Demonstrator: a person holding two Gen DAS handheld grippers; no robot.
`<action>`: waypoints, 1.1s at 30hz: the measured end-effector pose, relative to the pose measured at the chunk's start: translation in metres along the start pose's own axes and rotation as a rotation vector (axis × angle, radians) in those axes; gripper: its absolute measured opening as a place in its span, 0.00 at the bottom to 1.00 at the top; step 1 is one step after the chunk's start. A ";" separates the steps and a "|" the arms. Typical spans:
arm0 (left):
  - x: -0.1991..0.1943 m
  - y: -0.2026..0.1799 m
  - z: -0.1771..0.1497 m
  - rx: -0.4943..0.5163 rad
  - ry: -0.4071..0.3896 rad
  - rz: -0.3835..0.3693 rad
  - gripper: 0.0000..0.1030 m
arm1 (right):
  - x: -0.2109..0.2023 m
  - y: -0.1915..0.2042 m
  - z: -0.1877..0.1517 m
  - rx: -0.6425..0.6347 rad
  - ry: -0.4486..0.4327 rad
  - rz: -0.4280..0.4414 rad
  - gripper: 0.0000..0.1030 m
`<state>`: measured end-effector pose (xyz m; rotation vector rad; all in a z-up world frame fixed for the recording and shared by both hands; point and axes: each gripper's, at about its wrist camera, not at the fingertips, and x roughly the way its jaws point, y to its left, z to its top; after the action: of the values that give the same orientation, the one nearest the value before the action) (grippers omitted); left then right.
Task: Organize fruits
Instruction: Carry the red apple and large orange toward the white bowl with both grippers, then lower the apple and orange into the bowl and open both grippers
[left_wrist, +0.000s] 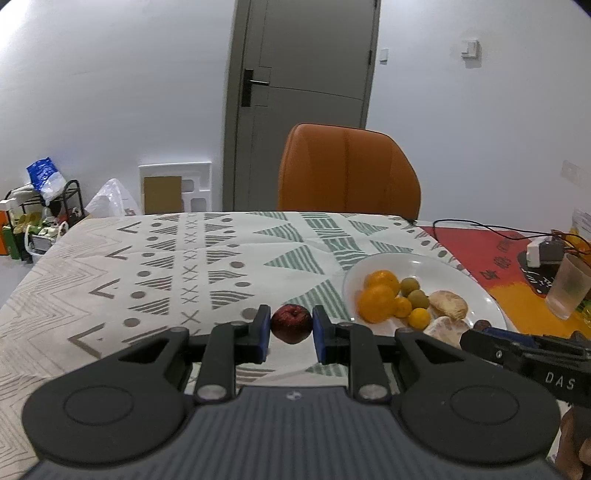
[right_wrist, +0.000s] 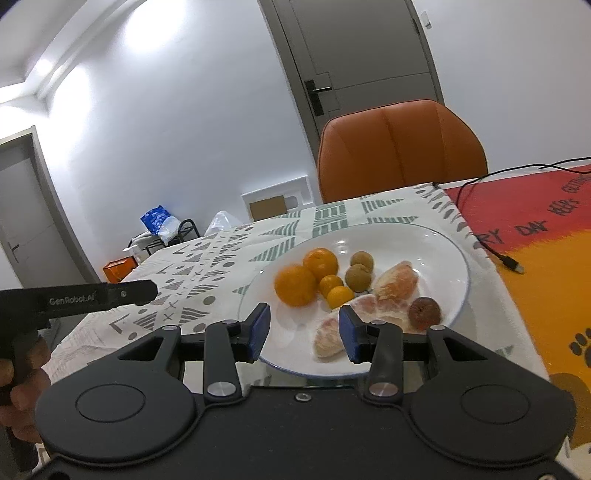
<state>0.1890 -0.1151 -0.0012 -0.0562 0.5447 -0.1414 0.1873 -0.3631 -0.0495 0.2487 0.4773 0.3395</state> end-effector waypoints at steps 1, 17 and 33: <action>0.001 -0.002 0.000 0.004 0.000 -0.006 0.22 | -0.001 -0.001 0.000 0.001 -0.001 -0.003 0.41; 0.024 -0.050 0.002 0.084 0.031 -0.075 0.22 | -0.011 -0.024 -0.007 0.043 0.001 -0.024 0.41; 0.033 -0.074 0.008 0.103 0.044 -0.097 0.25 | -0.012 -0.037 -0.009 0.072 -0.005 -0.021 0.42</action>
<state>0.2121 -0.1928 -0.0047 0.0208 0.5779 -0.2650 0.1827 -0.3999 -0.0637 0.3144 0.4872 0.3013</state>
